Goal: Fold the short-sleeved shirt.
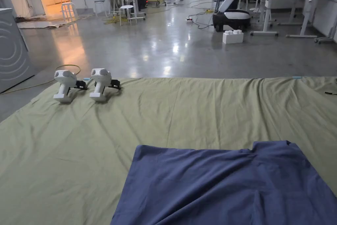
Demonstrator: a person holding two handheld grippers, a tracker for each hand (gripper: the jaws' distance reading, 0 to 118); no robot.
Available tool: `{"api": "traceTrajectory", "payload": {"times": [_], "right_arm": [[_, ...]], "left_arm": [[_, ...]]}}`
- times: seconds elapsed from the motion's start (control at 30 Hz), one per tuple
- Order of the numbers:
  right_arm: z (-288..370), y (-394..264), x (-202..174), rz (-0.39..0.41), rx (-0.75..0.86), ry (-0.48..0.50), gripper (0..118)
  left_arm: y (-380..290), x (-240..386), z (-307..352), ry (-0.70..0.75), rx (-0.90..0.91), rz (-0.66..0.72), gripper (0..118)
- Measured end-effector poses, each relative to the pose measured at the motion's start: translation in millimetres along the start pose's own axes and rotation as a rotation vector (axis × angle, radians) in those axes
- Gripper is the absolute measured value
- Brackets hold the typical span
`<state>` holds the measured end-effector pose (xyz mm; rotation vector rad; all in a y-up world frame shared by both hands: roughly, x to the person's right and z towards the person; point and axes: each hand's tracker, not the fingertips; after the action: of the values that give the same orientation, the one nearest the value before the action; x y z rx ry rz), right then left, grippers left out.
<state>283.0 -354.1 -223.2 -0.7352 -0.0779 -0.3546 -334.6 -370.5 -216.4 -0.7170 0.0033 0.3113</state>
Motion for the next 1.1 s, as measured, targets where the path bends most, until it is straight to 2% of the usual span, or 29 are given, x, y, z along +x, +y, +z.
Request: {"api": "traceTrajectory", "payload": {"times": [0.03, 0.07, 0.1, 0.13, 0.33, 0.43, 0.63, 0.77, 0.8, 0.9, 0.93, 1.0, 1.03, 1.1], "right_arm": [[-2, -5, 3, 0.006, -0.004, -0.023, 24], [-2, -9, 6, 0.009, -0.009, -0.039, 44], [-12, -16, 26, 0.011, -0.026, -0.050, 65], [-10, -18, 31, 0.010, -0.027, -0.065, 73], [42, -8, 23, -0.004, 0.096, -0.026, 79], [71, 6, 8, 0.056, 0.216, 0.020, 80], [147, 25, -61, 0.230, 0.458, 0.137, 82], [180, 28, -91, 0.286, 0.548, 0.196, 82], [186, 29, -95, 0.299, 0.544, 0.204, 81], [200, 28, -109, 0.355, 0.575, 0.201, 76], [203, 26, -112, 0.374, 0.584, 0.201, 65], [206, 23, -119, 0.404, 0.594, 0.189, 36], [206, 22, -121, 0.408, 0.593, 0.191, 19], [206, 20, -124, 0.399, 0.584, 0.205, 7]], "left_arm": [[-3, -4, -1, 0.015, 0.003, 0.006, 84], [-7, -7, -1, 0.033, -0.024, 0.020, 105], [-12, -11, 5, 0.023, -0.011, 0.030, 106], [-9, -15, 9, 0.026, -0.004, 0.036, 106], [8, -5, 74, 0.065, 0.122, -0.070, 107], [27, 22, 122, 0.053, 0.266, -0.152, 107], [45, 87, 201, 0.050, 0.500, -0.263, 107], [45, 114, 236, 0.001, 0.577, -0.298, 106], [44, 115, 241, -0.032, 0.586, -0.309, 103], [43, 126, 247, -0.013, 0.589, -0.312, 70], [43, 128, 249, -0.029, 0.583, -0.305, 54], [45, 130, 250, -0.066, 0.582, -0.286, 2], [44, 131, 252, -0.068, 0.587, -0.271, 2], [44, 133, 256, -0.112, 0.562, -0.266, 2]]}}
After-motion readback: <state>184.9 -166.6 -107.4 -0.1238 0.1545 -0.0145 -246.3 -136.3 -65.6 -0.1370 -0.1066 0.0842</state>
